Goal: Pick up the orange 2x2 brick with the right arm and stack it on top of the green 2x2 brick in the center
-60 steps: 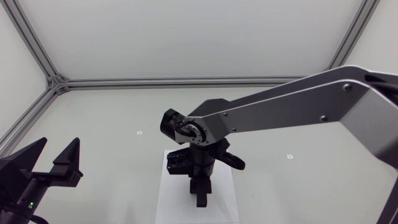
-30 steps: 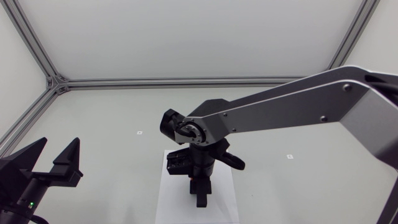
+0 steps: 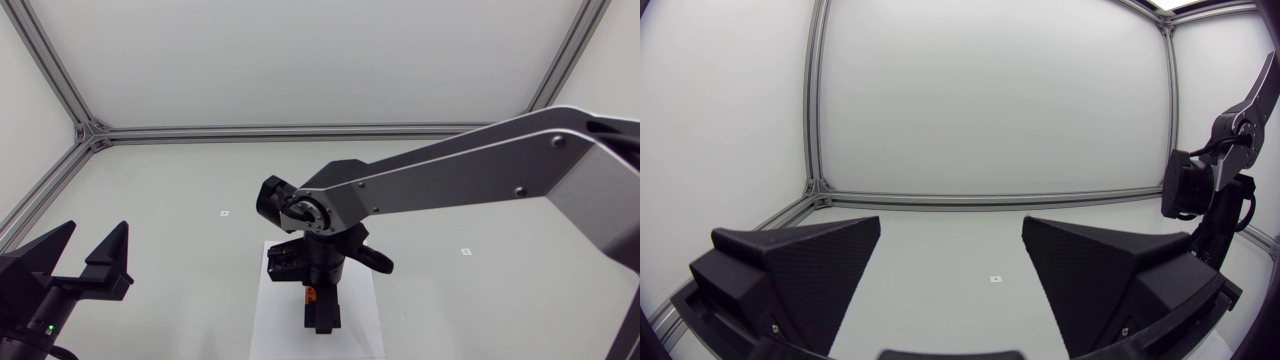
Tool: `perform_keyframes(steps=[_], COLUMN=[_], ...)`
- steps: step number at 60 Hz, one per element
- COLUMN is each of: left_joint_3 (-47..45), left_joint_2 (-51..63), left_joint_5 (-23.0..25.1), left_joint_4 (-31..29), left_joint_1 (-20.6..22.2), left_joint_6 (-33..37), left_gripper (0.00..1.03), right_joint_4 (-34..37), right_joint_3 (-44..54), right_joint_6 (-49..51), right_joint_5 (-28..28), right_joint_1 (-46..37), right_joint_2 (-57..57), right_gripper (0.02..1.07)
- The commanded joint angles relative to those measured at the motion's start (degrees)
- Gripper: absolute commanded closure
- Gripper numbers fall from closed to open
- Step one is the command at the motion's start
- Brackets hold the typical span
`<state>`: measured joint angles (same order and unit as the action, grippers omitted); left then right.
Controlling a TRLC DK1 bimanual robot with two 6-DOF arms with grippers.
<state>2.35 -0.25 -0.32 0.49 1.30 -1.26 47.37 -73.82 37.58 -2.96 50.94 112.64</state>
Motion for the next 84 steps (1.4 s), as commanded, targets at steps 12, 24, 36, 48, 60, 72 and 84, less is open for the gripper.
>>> perform_keyframes(steps=[12,24,36,48,60,72,84], left_joint_3=[-2.35,-2.35,-2.35,-2.35,-2.35,-2.35,-2.35], left_joint_2=[-0.45,-0.45,-0.45,-0.45,-0.45,-0.45,-0.45], left_joint_5=[0.23,0.23,0.23,0.23,0.23,0.23,0.23], left_joint_4=[-0.84,-0.84,-0.84,-0.84,-0.84,-0.84,-0.84], left_joint_1=[-0.16,-0.16,-0.16,-0.16,-0.16,-0.16,-0.16], left_joint_6=[0.73,0.73,0.73,0.73,0.73,0.73,0.73], left_gripper=[0.04,0.04,0.04,0.04,0.04,0.04,0.04], right_joint_4=[2.37,5.54,5.71,4.3,-0.97,-8.35,-8.44], right_joint_3=[1.31,4.12,10.63,17.92,26.1,34.27,37.61], right_joint_6=[0.12,-1.64,-3.13,-5.42,-7.35,-4.18,-7.0], right_joint_5=[0.32,0.94,1.03,0.5,1.29,1.03,-0.03], right_joint_1=[0.04,-1.37,-8.4,-18.77,-32.66,-43.2,-48.92], right_joint_2=[-6.47,-16.75,-29.58,-43.47,-54.02,-65.44,-72.21], right_gripper=[0.06,0.06,0.06,0.06,0.06,0.06,0.06])
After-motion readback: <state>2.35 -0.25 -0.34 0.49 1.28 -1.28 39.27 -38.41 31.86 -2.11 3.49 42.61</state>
